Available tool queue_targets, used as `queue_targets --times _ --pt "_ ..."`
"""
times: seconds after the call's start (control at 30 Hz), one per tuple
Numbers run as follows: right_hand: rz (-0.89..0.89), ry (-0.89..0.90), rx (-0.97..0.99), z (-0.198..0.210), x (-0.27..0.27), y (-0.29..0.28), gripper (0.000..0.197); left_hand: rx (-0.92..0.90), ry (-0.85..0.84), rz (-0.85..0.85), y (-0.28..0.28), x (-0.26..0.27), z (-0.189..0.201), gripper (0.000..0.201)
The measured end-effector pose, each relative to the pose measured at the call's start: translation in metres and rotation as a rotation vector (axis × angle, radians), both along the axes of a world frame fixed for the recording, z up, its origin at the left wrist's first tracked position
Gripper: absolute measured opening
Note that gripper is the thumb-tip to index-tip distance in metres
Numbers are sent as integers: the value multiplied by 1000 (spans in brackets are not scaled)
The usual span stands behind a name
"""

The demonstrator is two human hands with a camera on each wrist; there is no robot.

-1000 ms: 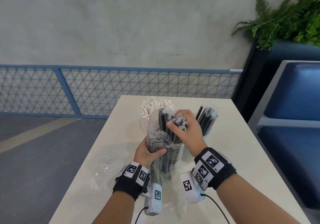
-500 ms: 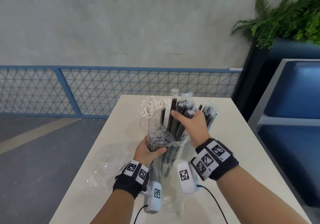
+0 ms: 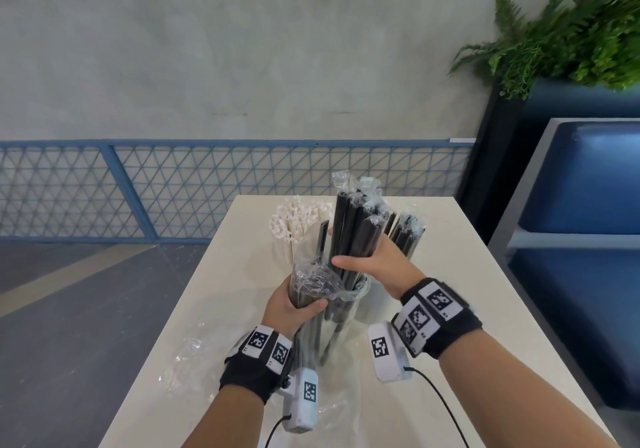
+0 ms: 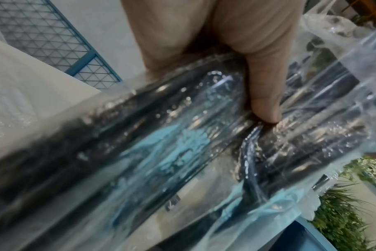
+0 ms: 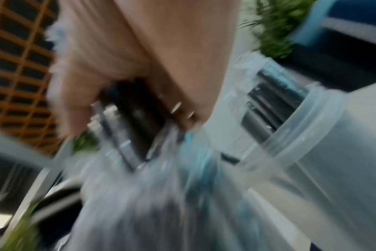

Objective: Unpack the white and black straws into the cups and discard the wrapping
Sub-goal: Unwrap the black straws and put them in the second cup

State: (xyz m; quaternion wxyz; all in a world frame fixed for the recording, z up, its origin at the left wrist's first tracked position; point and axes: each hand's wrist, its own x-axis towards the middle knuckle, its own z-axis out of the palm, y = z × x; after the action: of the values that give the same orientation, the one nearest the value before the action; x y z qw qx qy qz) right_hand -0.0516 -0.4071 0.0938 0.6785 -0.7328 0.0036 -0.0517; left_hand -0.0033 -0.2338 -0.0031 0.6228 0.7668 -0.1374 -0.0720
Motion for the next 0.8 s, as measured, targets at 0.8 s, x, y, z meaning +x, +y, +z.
queue_targets --times 0.8 --pt "-745 -72 753 54 17 -34 38 -97 77 31 -1 1 5 43"
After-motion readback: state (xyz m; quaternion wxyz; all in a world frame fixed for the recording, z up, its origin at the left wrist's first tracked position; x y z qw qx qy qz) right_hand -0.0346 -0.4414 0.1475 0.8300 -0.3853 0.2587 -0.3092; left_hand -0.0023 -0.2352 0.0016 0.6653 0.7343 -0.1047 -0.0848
